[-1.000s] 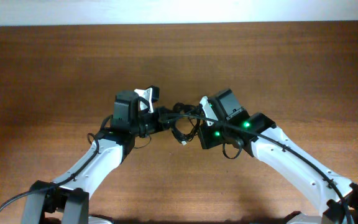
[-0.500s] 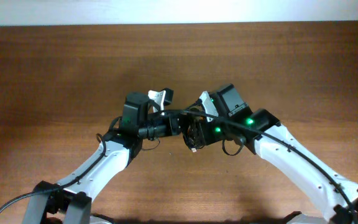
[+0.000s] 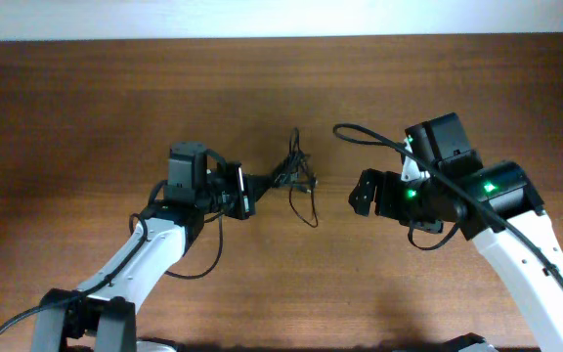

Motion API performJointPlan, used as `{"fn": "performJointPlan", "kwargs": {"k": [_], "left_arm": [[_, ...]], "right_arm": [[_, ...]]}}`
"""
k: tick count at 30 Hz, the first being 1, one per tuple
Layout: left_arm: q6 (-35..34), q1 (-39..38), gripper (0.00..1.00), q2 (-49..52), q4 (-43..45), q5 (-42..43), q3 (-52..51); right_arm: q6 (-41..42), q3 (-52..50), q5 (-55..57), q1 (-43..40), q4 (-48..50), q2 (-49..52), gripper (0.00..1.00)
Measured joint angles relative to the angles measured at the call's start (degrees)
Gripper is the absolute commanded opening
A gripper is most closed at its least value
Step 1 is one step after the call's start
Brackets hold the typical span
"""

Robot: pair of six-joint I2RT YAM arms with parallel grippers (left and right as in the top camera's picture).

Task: Untangle cables

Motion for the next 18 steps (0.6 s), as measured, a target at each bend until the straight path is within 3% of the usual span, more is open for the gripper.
{"fn": "performJointPlan", "kwargs": {"k": [1, 3, 4, 7, 10, 13, 16, 18], "left_arm": [[7.5, 0.3, 0.0, 0.0, -0.5, 0.6, 0.0], [27.7, 1.9, 0.0, 0.0, -0.6, 1.1, 0.0], [40.9, 3.1, 0.0, 0.0, -1.8, 1.7, 0.0], [68.2, 6.2, 0.0, 0.0, -4.5, 5.4, 0.2], [79.5, 7.1, 0.0, 0.0, -23.6, 5.7, 7.6], [85.9, 7.1, 0.0, -0.3, -45.1, -1.9, 24.2], [95.7, 7.1, 0.0, -0.5, -52.1, -7.4, 33.2], [106.2, 7.1, 0.0, -0.5, -54.8, -10.2, 35.0]], "right_arm": [[0.2, 0.0, 0.0, 0.0, 0.2, 0.0, 0.99], [0.3, 0.0, 0.0, 0.0, 0.3, 0.0, 0.99], [0.3, 0.0, 0.0, 0.0, 0.3, 0.0, 0.99], [0.4, 0.0, -1.0, 0.0, 1.3, 0.0, 0.99], [1.2, -0.1, -5.3, 0.0, 6.3, 0.1, 0.99], [4.7, -3.6, -7.8, 0.0, 13.1, 1.2, 0.99], [13.6, -7.5, -15.0, 0.0, 20.3, 3.1, 1.0], [17.1, -7.7, -19.5, 0.2, 26.2, 4.9, 0.95]]}}
